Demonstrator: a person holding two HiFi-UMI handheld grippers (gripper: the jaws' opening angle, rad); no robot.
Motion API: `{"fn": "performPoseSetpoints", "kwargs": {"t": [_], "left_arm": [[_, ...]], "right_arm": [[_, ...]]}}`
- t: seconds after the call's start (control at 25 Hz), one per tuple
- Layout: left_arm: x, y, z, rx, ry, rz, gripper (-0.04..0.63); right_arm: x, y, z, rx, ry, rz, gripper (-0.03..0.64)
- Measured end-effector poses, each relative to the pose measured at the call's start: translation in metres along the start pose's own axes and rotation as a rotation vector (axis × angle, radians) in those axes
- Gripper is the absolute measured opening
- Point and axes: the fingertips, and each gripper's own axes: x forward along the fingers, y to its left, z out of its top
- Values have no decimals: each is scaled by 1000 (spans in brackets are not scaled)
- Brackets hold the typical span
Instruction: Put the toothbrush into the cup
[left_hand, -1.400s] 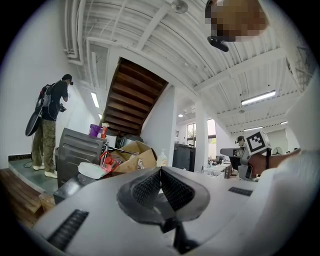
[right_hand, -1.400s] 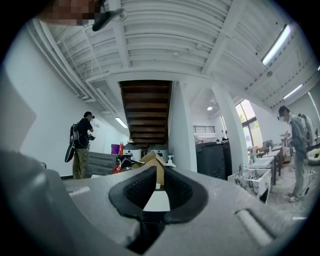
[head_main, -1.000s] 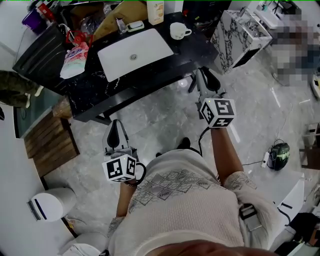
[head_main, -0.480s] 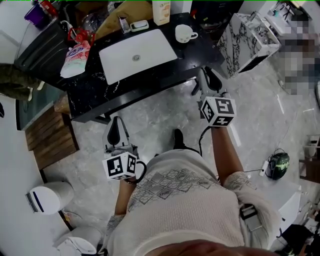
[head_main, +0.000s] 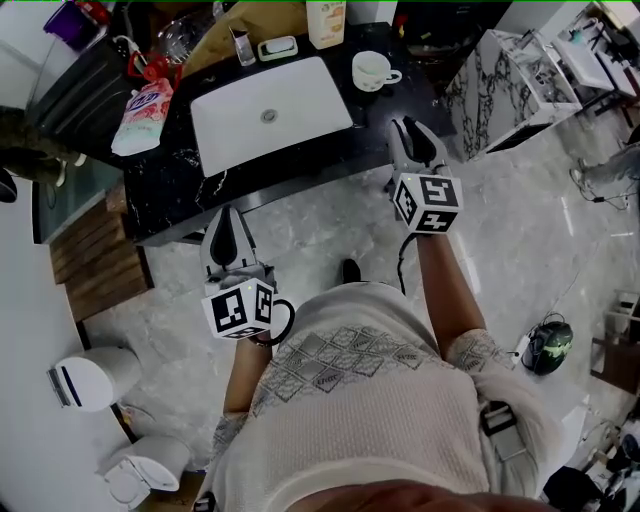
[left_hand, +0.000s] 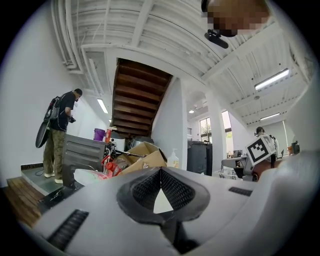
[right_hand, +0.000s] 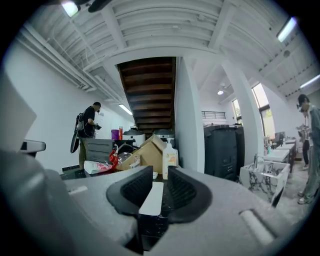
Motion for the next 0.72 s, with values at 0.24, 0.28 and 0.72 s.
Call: {"fn": "performPoseSetpoints", "kwargs": {"t": [0.24,0.28,0.72], "left_arm": [[37,-26,-6,-14,9,22,0],[41,-30,-8,-15,12,24,0],[69,-43,-18,11,37,46,-2]], "right_arm": [[36,-27,-24,2,54,26,89],[42,-32,-28,1,63,28,89],[123,-73,-88,-28,176,2,106]]}}
